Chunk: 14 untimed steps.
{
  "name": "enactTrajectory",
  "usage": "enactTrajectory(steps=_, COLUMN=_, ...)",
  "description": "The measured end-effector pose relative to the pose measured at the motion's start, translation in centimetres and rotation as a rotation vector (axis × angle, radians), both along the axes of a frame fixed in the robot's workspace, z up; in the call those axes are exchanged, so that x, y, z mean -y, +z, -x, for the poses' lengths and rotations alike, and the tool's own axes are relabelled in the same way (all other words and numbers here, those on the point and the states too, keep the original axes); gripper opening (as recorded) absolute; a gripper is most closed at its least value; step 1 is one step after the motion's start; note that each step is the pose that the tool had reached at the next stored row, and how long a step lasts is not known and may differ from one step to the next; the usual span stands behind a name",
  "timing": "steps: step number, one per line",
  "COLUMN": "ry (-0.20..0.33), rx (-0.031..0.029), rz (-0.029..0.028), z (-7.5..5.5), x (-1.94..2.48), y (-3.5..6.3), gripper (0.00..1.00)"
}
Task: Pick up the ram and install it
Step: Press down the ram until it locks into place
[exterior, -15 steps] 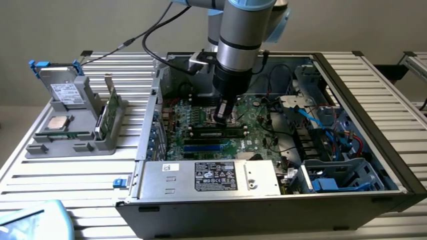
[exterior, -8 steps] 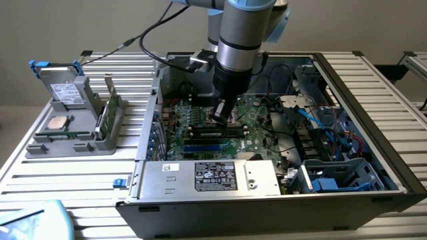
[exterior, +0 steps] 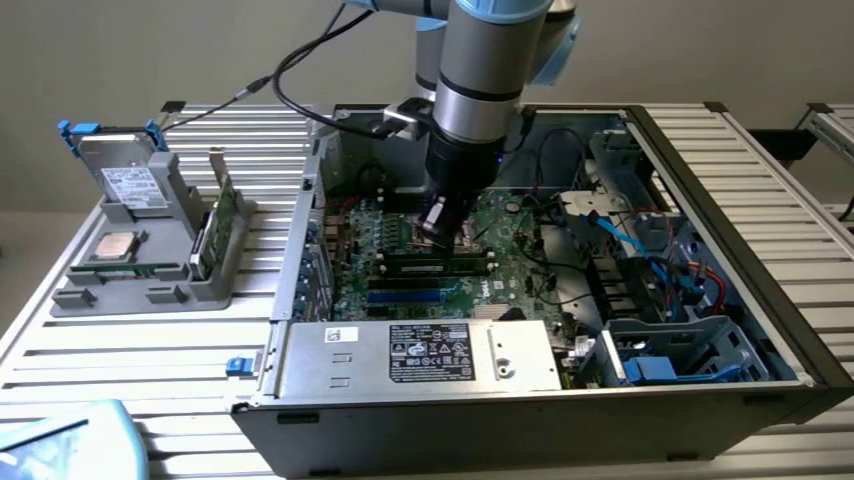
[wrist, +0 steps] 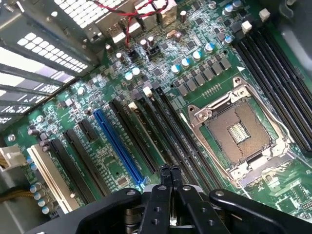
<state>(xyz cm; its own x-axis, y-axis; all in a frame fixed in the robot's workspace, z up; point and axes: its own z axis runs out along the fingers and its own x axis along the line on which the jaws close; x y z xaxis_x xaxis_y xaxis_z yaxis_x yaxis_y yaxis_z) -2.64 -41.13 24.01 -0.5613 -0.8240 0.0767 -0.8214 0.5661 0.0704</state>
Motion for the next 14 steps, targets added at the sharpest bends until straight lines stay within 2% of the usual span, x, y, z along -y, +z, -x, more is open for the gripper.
enactTrajectory(steps=14, ry=-0.24, rx=0.0004, rz=0.0, z=0.0, x=0.0, y=0.0, gripper=0.1)
